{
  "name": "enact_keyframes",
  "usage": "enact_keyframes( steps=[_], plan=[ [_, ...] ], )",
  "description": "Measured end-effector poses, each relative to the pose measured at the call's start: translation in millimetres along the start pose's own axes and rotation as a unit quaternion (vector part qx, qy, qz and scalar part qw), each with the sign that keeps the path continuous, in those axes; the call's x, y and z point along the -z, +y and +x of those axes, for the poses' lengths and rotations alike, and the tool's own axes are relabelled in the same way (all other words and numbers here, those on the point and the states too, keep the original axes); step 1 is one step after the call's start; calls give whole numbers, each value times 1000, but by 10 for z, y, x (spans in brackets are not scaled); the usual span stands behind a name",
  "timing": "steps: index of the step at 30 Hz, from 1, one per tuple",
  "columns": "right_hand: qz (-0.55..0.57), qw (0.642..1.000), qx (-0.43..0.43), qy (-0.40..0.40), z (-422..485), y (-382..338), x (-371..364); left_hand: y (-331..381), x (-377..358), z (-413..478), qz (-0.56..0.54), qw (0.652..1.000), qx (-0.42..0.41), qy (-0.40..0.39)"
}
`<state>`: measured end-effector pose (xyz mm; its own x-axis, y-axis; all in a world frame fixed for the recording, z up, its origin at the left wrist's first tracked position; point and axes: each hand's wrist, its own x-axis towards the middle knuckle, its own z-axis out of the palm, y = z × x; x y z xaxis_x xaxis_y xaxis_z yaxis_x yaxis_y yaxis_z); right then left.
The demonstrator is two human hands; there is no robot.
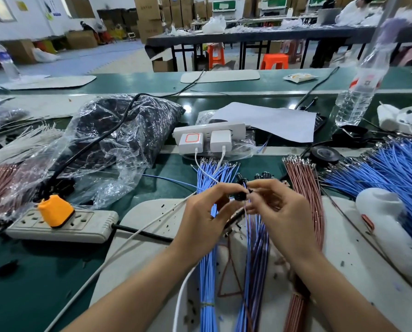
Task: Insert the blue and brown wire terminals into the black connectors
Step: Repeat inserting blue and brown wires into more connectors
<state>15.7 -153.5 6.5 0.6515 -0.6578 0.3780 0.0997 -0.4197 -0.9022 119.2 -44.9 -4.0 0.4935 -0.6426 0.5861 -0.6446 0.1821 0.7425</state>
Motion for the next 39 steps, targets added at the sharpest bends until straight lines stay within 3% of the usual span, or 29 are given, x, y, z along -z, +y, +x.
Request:
enact_keyframes(
  steps=[2,5,10,19,23,27,34,39],
  plan=[
    [40,998,35,36,4,-87,54,-13,4,6,-11,1000,12,0],
    [82,993,78,13,-26,-220,92,-32,13,18,-31,999,32,-1],
    [122,991,53,-27,-24,-226,75,-82,45,27,-33,999,33,0],
    [-13,995,80,-65,19,-115,95,-84,94,77,60,998,-26,-25],
    [43,994,35,-95,80,-125,149,-43,91,82,73,997,2,-25],
    [162,977,-56,-123,118,-123,214,-19,96,75,-43,995,52,-80],
    [64,984,-43,-161,121,-20,212,-87,99,61,-33,991,71,-108],
    [158,960,-139,-184,152,-13,249,-116,88,43,-47,986,89,-130]
  ],
)
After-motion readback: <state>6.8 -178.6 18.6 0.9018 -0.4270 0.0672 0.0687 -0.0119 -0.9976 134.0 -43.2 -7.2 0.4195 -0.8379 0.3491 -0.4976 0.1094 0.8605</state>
